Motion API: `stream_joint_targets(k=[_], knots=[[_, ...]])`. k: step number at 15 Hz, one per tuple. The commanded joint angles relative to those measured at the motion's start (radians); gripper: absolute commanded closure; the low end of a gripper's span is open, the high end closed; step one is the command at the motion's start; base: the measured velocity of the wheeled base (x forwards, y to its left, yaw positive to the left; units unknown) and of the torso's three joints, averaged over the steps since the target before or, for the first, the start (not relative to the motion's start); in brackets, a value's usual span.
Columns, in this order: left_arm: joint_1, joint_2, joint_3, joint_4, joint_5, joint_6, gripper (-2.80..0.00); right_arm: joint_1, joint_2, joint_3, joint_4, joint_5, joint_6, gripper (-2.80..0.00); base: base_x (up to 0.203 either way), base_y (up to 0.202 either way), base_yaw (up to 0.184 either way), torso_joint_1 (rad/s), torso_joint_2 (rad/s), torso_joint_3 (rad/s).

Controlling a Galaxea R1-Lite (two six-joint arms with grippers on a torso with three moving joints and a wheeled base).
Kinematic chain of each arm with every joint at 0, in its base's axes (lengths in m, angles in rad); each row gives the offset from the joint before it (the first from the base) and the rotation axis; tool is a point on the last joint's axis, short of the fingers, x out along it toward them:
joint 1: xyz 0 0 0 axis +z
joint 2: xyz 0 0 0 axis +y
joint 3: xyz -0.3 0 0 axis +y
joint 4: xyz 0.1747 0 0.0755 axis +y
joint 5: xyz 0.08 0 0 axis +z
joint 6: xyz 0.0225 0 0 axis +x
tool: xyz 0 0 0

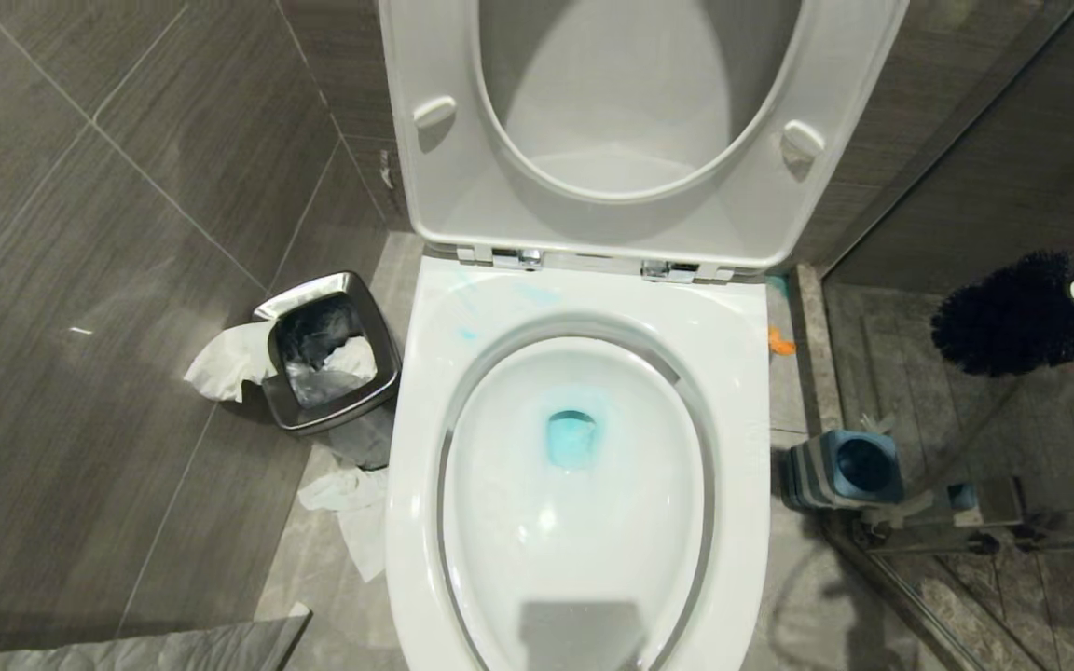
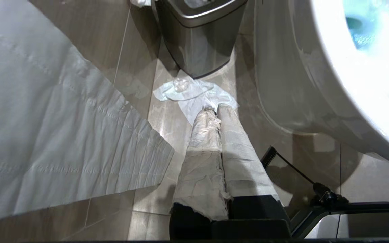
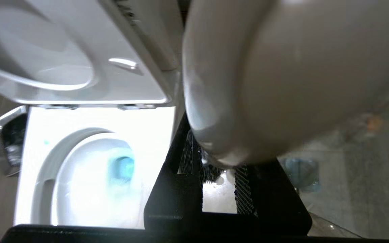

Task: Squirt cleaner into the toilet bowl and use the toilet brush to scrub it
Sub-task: Scrub the toilet bowl

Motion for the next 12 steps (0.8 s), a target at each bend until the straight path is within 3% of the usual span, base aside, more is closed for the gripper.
stream_joint_targets(k=[1, 9, 12], knots=[[0.0, 0.002, 0.0, 0.0, 0.0, 0.0, 0.0, 0.001, 0.01, -0.009, 0.005, 0.041, 0.0, 0.0, 0.0, 0.0, 0.0, 0.002, 0.0, 0.198], [0.0, 0.002, 0.0, 0.0, 0.0, 0.0, 0.0, 0.002, 0.109, -0.102, 0.006, 0.042, -0.016, 0.0, 0.0, 0.0, 0.0, 0.001, 0.0, 0.202], [0.0, 0.002, 0.0, 0.0, 0.0, 0.0, 0.0, 0.045, 0.15, -0.119, 0.006, 0.026, -0.037, 0.0, 0.0, 0.0, 0.0, 0.001, 0.0, 0.201]])
